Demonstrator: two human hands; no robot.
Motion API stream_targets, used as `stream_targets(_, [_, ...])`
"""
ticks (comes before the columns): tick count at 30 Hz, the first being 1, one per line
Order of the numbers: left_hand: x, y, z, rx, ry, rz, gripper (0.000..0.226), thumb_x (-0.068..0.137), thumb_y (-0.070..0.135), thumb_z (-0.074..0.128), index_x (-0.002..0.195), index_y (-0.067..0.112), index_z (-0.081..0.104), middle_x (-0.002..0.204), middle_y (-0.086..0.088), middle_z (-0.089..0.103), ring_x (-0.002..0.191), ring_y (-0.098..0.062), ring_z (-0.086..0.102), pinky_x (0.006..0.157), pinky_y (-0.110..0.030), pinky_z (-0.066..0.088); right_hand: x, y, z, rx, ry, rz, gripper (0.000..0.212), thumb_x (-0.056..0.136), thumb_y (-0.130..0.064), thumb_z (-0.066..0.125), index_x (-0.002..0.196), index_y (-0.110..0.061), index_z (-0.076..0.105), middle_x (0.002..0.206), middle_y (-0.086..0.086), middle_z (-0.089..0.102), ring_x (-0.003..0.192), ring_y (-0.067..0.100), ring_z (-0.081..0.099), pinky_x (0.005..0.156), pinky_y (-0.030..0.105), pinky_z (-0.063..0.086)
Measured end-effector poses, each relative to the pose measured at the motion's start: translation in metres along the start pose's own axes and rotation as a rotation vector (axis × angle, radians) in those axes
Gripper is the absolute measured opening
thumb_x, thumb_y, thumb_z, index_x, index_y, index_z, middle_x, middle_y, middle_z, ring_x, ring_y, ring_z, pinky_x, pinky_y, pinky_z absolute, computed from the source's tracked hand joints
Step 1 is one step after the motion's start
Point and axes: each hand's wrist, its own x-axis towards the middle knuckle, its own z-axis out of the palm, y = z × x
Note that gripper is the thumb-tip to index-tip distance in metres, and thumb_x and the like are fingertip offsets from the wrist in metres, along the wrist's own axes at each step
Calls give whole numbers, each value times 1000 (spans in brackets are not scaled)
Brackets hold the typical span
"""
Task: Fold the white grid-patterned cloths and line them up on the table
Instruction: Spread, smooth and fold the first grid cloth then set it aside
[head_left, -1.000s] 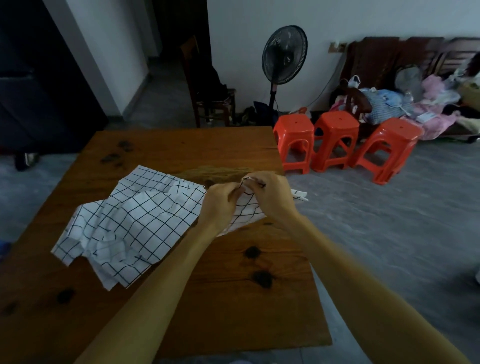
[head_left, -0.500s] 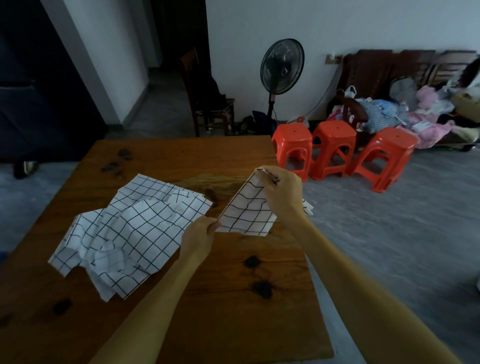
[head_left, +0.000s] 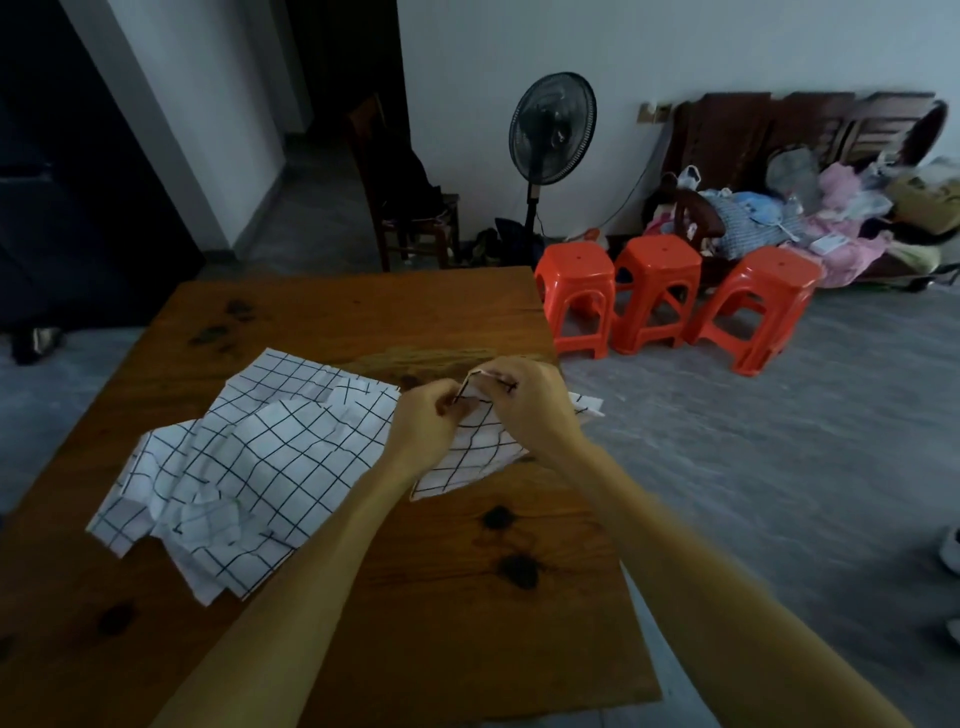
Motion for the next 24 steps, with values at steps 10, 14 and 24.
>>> stream_targets(10, [-14,-46,-30,-237,38,-205,13,91,22,62,99,14,67,94,1,70,89,-12,67,89,-38,54,-22,37,4,-102,-162,312,18,90,-28,66,74,-30,58,66,-11,59,61,7,53,54,25,37])
stream_targets(14, [-18,-66,-39,-191,-18,-242,41,90,32,62,122,7,59,116,-4,64,108,-17,59,95,-34,48,-19,33,19,-86,-214,357,26,91,-27,66,69,-34,54,64,-10,55,60,8,51,51,24,35])
stream_targets(24, [-13,-116,-24,-190,-159,-331,21,92,24,60,108,12,65,103,-1,69,96,-12,63,88,-31,50,-21,64,58,-92,-426,544,10,92,-30,65,84,-24,63,70,-12,58,63,4,53,53,19,35])
